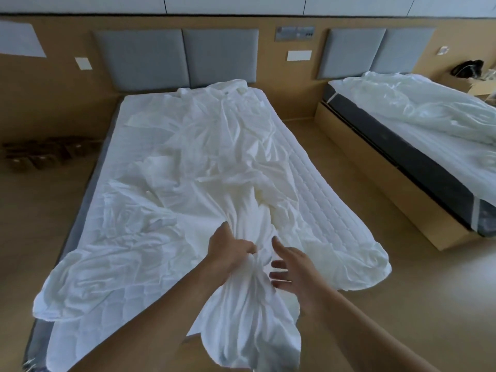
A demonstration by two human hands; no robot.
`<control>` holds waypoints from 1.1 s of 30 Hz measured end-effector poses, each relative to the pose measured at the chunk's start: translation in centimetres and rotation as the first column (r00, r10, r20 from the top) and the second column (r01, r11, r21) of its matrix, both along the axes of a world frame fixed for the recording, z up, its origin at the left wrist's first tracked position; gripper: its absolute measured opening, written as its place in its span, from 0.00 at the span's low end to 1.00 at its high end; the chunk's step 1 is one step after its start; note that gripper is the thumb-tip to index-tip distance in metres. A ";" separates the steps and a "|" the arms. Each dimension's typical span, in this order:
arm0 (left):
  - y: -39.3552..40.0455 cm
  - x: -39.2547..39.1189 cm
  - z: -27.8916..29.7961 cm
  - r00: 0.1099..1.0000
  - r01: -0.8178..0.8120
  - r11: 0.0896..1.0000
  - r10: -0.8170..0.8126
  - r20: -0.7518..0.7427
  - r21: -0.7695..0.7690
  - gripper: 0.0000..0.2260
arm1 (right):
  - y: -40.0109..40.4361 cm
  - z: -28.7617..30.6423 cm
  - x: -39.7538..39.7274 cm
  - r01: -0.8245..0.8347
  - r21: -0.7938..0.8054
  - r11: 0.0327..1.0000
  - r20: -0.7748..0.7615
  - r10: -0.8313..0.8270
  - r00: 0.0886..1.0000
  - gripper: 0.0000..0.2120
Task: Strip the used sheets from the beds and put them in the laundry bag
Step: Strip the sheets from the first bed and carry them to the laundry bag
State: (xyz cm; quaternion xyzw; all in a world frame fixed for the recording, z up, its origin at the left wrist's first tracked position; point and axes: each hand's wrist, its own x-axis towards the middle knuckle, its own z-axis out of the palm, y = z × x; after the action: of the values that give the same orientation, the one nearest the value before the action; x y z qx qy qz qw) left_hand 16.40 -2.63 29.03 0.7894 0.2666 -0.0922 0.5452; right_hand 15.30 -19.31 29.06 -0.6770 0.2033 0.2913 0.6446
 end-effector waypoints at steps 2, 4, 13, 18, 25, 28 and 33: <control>-1.1 -1.1 0.2 0.989 0.116 0.962 -0.135 0.064 0.248 0.25 | 0.1 -1.1 1.2 0.041 0.094 0.995 -0.159 -0.026 0.987 0.40; -2.2 -2.7 0.5 0.959 0.201 0.880 -0.267 0.097 0.431 0.24 | 0.8 -1.5 2.1 0.090 0.268 0.959 -0.277 -0.012 0.961 0.43; -1.3 -8.5 -0.1 0.830 0.285 0.736 -0.509 0.226 0.614 0.15 | 5.7 -0.3 4.4 -0.099 -0.031 0.995 0.060 0.101 0.993 0.24; 1.7 -6.2 -0.3 0.937 -0.281 0.955 0.253 0.242 0.091 0.23 | 6.4 0.1 2.1 -0.208 -0.214 0.954 0.237 0.257 0.937 0.18; 3.9 -2.3 0.1 0.958 -0.276 0.616 0.110 -0.266 -0.738 0.31 | 6.1 1.5 -3.1 -0.417 -0.514 0.750 0.299 0.613 0.732 0.27; 3.4 -1.7 -0.2 0.974 -0.174 0.703 0.018 -0.227 -0.690 0.23 | 4.7 1.9 -3.7 -0.494 -0.424 0.759 0.279 0.629 0.726 0.28; 3.1 -0.7 1.3 0.979 -0.178 0.865 0.106 -0.176 -0.470 0.35 | 0.7 -0.3 -1.0 0.046 0.188 0.981 -0.069 -0.034 0.997 0.27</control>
State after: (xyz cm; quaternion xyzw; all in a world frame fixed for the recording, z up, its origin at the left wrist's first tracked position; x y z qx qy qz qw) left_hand 15.74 0.49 30.31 0.5977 0.3315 -0.1722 0.7094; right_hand 14.32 -18.58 28.72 -0.5984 0.2091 0.3181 0.7050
